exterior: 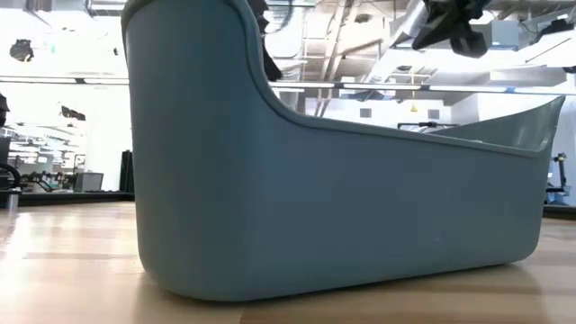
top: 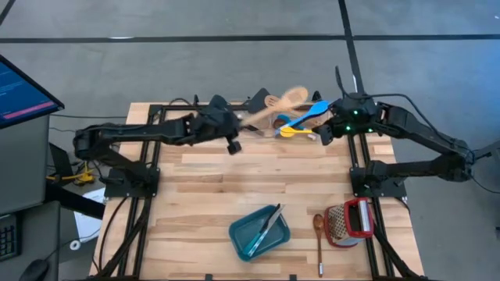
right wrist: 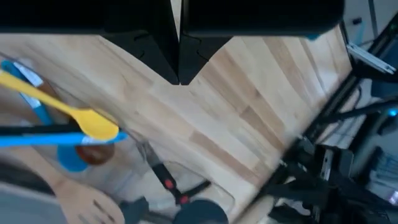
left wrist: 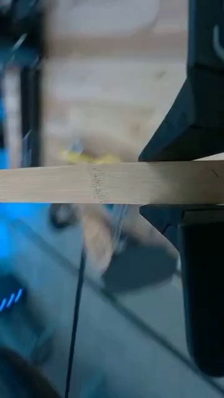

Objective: Pick & Place Kitchen Items
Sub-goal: Put the wooden slotted spatula into the top right transparent bin

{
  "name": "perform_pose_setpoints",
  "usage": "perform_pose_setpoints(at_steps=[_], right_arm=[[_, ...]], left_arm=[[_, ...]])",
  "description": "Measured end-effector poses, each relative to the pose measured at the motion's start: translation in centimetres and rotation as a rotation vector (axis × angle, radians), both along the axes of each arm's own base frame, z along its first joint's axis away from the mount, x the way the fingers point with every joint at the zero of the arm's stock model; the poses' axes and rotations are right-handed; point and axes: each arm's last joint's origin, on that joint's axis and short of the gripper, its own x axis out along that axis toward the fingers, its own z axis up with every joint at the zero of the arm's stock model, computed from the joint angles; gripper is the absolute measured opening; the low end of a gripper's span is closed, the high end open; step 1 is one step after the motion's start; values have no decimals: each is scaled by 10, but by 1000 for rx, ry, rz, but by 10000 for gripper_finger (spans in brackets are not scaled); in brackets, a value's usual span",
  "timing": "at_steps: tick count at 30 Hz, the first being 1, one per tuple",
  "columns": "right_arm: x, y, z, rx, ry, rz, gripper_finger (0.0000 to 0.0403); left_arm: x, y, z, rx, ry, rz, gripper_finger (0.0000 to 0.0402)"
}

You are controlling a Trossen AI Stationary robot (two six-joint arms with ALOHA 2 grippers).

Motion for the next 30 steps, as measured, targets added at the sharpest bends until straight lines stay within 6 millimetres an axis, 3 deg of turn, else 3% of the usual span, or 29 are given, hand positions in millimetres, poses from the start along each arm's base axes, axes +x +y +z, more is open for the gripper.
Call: perform_pose_setpoints(at_steps=[4,11,16,22,30], right_arm=[[5,-2,5,-27,-65,-3,0],[33,-12,4,-170,-311,30,0],[43,-21,-16,-242,-468,9,0],[49,-30,-43,-271,-807,-54,0],[75,-42,-75,-153,-816,-94,0]], left_arm=[[-13,1,20,72,-63,117,60],[-19,2,27,141,-80,256,58],[-18,2,26,141,-80,254,58],[-17,2,28,142,-94,255,58],[-17,2,29,141,-105,252,58]])
